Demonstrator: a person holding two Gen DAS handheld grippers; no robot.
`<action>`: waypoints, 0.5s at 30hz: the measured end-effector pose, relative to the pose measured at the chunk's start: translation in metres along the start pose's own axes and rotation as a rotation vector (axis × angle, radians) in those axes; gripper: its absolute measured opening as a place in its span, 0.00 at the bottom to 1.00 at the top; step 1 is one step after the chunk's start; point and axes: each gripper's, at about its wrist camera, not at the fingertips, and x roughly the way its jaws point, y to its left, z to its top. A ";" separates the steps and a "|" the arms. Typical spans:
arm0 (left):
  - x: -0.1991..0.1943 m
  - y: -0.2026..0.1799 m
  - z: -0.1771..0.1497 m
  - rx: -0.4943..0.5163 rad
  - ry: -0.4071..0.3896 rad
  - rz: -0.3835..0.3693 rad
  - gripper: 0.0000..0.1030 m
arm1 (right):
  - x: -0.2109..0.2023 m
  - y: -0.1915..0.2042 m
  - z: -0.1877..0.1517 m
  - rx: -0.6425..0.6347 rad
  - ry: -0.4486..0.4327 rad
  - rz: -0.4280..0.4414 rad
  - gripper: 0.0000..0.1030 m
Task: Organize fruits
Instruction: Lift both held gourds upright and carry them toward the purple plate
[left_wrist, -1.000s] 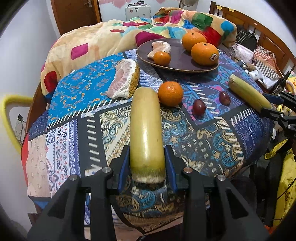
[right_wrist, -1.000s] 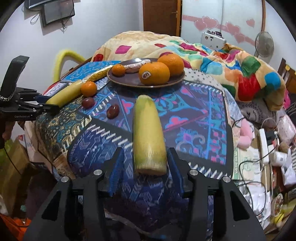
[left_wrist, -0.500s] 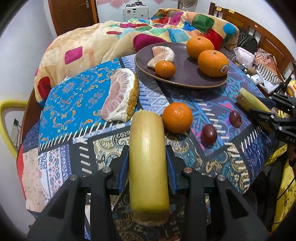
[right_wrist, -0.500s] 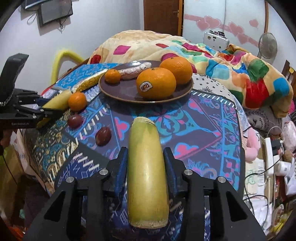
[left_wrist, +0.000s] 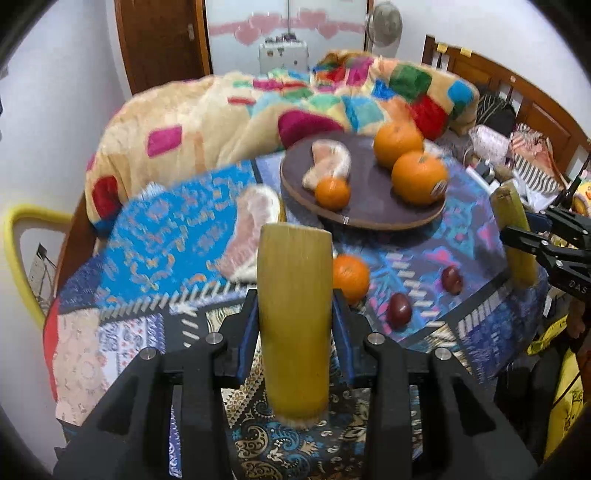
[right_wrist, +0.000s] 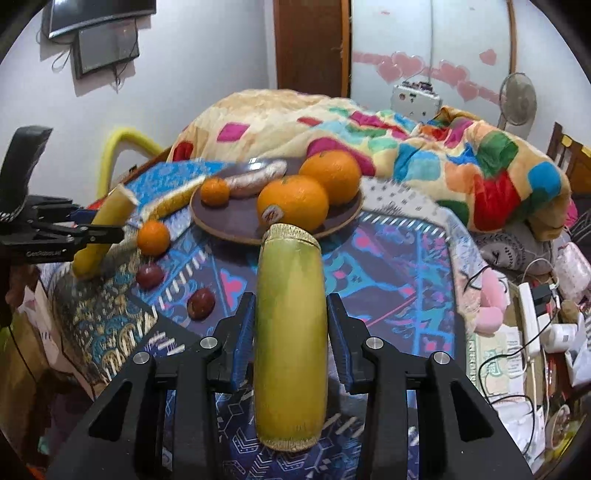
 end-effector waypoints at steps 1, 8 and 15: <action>-0.006 -0.001 0.002 -0.001 -0.019 -0.003 0.36 | -0.005 -0.003 0.002 0.014 -0.017 -0.001 0.34; -0.028 -0.015 0.021 0.003 -0.097 -0.041 0.36 | -0.032 -0.013 0.016 0.075 -0.125 -0.003 0.34; -0.023 -0.036 0.045 0.023 -0.133 -0.071 0.36 | -0.041 -0.019 0.028 0.081 -0.181 -0.013 0.34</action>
